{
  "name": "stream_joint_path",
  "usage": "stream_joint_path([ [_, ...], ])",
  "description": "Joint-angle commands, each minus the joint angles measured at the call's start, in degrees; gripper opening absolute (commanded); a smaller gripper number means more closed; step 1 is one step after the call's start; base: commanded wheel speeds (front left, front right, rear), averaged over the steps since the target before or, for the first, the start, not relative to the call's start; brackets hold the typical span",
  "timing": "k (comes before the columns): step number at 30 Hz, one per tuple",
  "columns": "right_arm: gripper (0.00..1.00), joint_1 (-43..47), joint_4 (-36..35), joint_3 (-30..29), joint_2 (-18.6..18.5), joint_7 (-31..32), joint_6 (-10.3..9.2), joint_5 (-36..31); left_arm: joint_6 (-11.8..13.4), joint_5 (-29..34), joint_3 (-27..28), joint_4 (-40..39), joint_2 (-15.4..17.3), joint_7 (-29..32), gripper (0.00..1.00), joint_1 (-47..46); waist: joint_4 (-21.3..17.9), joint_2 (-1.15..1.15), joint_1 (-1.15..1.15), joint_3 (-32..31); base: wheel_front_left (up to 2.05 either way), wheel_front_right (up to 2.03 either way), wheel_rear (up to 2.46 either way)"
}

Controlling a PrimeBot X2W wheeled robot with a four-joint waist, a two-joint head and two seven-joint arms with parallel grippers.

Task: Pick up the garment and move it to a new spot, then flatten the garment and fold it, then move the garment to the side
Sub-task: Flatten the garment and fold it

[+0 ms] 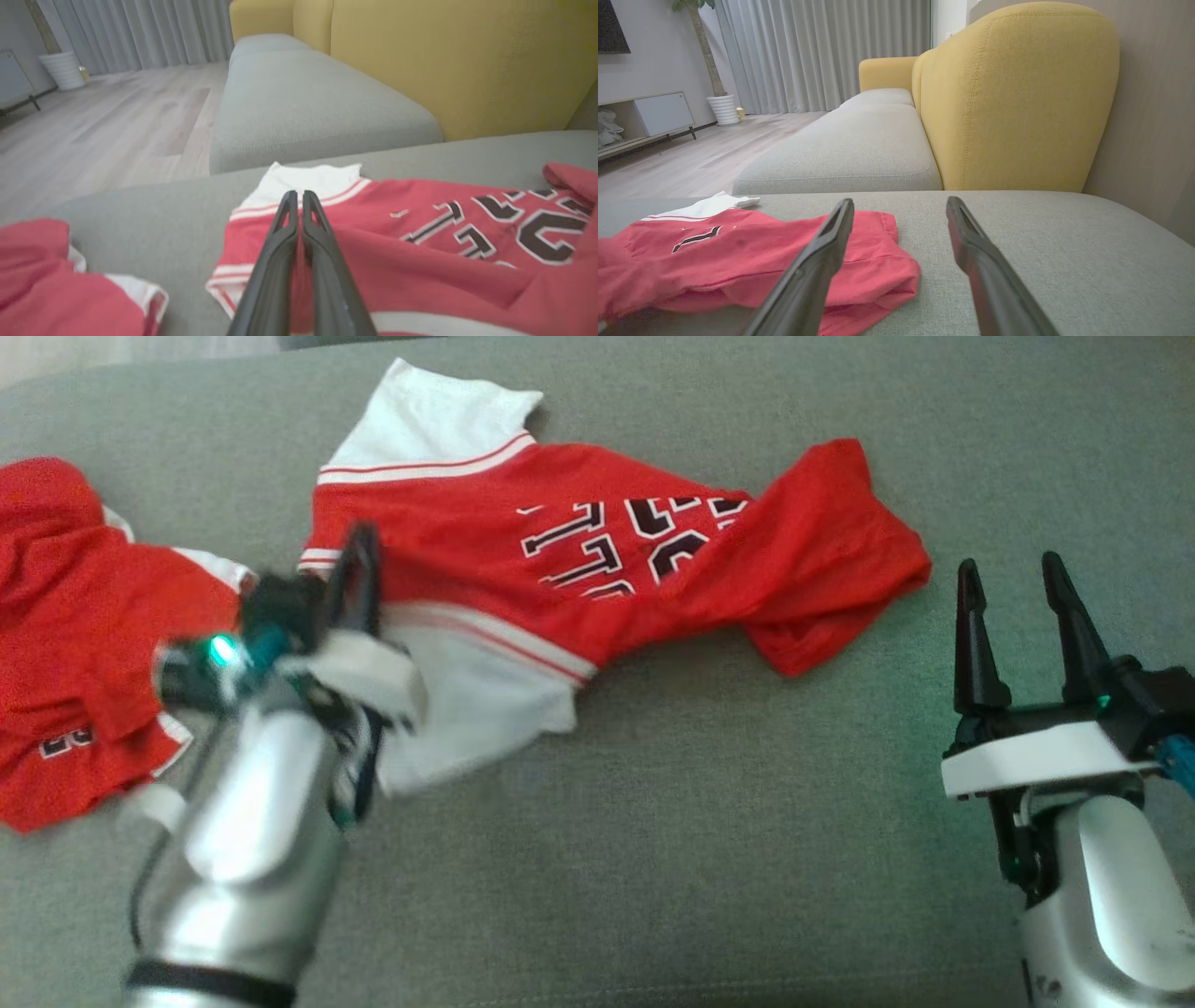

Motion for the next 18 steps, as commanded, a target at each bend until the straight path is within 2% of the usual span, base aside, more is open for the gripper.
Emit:
stream_joint_path([
  [1,1.00,-2.1,-1.6,1.6,0.3,-0.7,-0.05,-0.4,-0.1,0.7,2.5,-1.4,2.3,-0.3,0.00,-4.5,-0.7,0.00,0.00,0.7,0.00,0.00,0.00],
  [6,1.00,-3.7,-0.8,2.9,0.7,-1.2,-0.05,-0.6,-0.9,1.5,3.0,4.6,4.7,-0.3,0.00,-10.1,-2.4,0.00,0.00,2.4,0.00,0.00,0.00],
  [11,1.00,-5.1,0.2,3.6,1.0,-1.7,-0.05,-0.7,-1.3,1.6,3.2,11.3,5.2,-0.3,0.00,-13.1,-3.1,0.00,0.00,3.6,0.00,0.00,0.00],
  [12,1.00,-5.3,0.5,3.7,1.1,-1.8,-0.05,-0.7,-1.4,1.7,3.0,12.3,5.1,-0.3,0.60,-13.4,-3.1,0.00,0.00,3.7,0.00,0.00,0.00],
  [13,1.00,-5.5,0.8,3.7,1.1,-1.9,-0.05,-0.8,-1.3,1.6,3.3,12.5,4.8,-0.3,1.00,-13.7,-3.0,0.00,0.00,3.8,0.00,0.00,0.00],
  [18,1.00,-5.6,1.9,2.8,1.2,-2.1,-0.05,-1.4,-0.4,1.2,5.2,8.5,3.8,-0.3,1.00,-12.2,-1.0,0.00,0.00,2.6,0.00,0.00,0.00],
])
